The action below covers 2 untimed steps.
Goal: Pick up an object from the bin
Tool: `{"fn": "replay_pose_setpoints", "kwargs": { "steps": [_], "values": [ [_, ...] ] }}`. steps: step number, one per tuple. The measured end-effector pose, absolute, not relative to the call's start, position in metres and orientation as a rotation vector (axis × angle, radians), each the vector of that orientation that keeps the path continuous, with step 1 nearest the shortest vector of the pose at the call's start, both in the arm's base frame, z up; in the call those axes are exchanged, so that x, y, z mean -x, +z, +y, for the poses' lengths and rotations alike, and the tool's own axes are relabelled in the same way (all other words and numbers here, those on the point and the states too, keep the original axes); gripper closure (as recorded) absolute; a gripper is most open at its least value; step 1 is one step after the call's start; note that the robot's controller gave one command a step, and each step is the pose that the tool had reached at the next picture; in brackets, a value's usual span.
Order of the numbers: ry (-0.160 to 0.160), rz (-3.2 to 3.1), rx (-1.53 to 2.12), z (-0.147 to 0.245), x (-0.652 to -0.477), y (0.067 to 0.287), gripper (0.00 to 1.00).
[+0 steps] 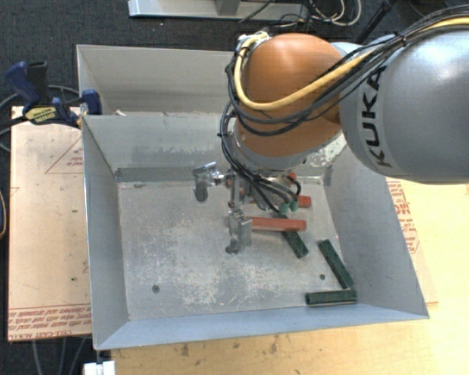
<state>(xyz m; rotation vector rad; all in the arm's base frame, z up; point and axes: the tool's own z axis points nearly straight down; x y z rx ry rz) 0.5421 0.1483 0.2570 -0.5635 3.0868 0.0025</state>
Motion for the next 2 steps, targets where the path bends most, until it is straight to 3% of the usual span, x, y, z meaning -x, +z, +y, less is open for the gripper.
{"fn": "replay_pose_setpoints", "kwargs": {
  "steps": [1,2],
  "values": [
    [-0.001,3.132,0.167,0.083,-0.577,0.261,0.0],
    [-0.001,3.148,0.006,0.013,-0.583,0.122,0.0]
  ]
}}
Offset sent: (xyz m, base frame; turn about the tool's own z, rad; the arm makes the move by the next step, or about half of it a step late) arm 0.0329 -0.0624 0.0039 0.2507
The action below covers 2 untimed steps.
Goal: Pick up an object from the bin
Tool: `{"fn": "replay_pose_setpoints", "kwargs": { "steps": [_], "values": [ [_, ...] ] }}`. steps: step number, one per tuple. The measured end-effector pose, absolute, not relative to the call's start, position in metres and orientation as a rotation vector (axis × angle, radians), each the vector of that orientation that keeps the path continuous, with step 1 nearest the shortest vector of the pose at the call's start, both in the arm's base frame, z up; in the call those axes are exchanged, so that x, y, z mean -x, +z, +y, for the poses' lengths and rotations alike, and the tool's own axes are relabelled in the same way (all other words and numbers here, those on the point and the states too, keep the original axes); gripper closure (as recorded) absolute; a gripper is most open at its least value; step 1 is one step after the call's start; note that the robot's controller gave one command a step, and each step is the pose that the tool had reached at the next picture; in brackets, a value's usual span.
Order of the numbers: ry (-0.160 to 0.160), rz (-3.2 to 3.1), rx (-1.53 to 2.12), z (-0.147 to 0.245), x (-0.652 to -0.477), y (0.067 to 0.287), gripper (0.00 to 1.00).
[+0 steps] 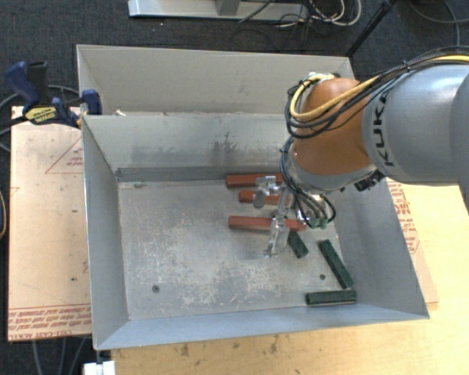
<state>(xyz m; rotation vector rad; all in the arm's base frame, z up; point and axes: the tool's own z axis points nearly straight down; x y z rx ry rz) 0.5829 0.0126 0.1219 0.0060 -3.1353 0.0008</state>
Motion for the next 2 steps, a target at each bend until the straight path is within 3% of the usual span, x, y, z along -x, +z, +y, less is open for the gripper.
{"fn": "replay_pose_setpoints", "kwargs": {
  "steps": [1,2],
  "values": [
    [0.0,-3.145,-0.04,-0.0143,-0.6219,0.0717,0.0],
    [-0.002,-3.148,-0.042,-0.0128,-0.6223,0.0755,1.0]
  ]
}}
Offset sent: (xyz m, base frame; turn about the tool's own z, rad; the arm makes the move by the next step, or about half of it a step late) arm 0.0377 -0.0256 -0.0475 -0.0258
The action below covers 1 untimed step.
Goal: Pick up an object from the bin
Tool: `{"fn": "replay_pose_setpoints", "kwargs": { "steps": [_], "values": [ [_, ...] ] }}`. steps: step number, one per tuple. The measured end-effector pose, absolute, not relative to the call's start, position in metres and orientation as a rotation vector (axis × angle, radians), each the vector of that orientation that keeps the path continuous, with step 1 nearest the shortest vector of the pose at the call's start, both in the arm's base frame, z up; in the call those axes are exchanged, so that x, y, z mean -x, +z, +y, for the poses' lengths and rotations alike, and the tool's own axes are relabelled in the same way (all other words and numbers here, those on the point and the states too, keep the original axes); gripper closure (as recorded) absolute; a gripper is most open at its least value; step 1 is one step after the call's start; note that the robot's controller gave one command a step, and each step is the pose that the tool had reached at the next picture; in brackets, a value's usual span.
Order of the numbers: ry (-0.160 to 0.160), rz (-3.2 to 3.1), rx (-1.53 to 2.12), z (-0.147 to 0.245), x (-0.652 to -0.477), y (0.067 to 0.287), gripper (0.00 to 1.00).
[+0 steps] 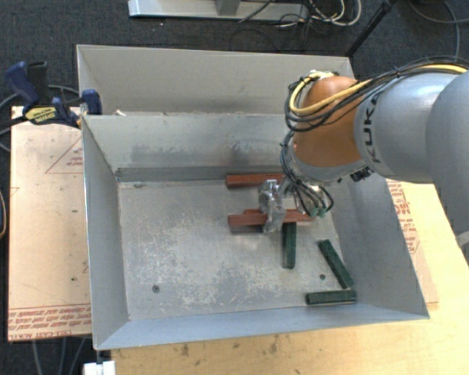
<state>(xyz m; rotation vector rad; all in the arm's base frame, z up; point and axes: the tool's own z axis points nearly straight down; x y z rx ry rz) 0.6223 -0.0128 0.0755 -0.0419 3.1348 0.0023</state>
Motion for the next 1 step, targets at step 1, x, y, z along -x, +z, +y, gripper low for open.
{"fn": "replay_pose_setpoints", "kwargs": {
  "steps": [1],
  "values": [
    [0.001,3.129,0.07,0.0045,-0.594,0.2184,1.0]
  ]
}}
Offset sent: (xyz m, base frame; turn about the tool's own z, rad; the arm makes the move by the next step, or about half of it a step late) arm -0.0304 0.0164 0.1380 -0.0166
